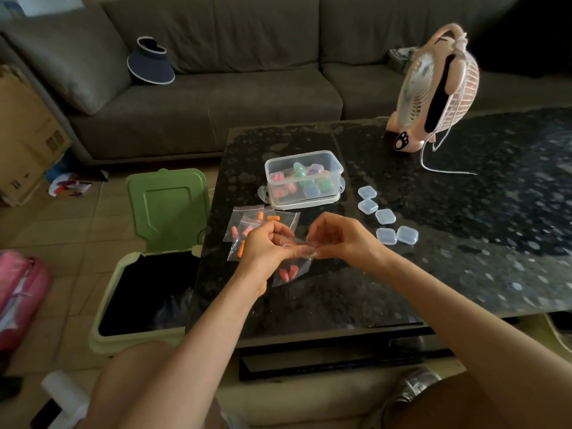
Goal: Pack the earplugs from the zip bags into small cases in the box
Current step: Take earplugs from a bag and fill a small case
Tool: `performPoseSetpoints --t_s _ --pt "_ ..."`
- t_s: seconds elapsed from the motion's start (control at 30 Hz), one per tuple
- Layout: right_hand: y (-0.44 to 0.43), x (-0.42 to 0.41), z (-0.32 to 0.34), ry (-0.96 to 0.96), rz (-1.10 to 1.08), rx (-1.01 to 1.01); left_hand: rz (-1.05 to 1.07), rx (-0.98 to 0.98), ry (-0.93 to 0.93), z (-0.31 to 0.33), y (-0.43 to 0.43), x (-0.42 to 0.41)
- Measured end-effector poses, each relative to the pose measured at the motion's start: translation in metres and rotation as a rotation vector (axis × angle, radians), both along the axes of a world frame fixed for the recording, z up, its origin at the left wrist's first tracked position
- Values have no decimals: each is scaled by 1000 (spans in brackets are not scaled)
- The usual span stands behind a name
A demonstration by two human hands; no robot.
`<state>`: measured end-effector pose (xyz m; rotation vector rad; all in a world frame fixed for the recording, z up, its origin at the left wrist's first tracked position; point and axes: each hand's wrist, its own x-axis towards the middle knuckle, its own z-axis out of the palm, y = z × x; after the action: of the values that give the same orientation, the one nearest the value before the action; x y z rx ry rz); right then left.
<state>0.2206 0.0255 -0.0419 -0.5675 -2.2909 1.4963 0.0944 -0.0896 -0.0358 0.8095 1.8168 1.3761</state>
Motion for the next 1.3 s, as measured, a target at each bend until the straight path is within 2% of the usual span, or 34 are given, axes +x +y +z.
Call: performPoseSetpoints --t_s 0.17,0.47,0.57,0.73,0.87,1.03,1.23,1.3 --pt "8 2 -2 17 -103 -8 0 67 -5 -1 2 -5" --pt "7 2 -2 -64 -85 139 0 42 105 1 2 -2" --pt "9 2 -2 -100 -109 193 -59 36 202 5 0 1" --pt "10 4 -2 -130 -73 123 -135 21 433 7 -2 3" --pt "11 5 -3 -149 9 83 -164 25 487 7 -3 4" --pt "13 3 -5 -150 -6 132 -171 60 553 9 -3 5" --pt "14 4 -4 -199 -2 140 -165 40 769 4 -3 5" --pt "12 5 -3 -237 34 151 -167 32 790 3 -2 4"
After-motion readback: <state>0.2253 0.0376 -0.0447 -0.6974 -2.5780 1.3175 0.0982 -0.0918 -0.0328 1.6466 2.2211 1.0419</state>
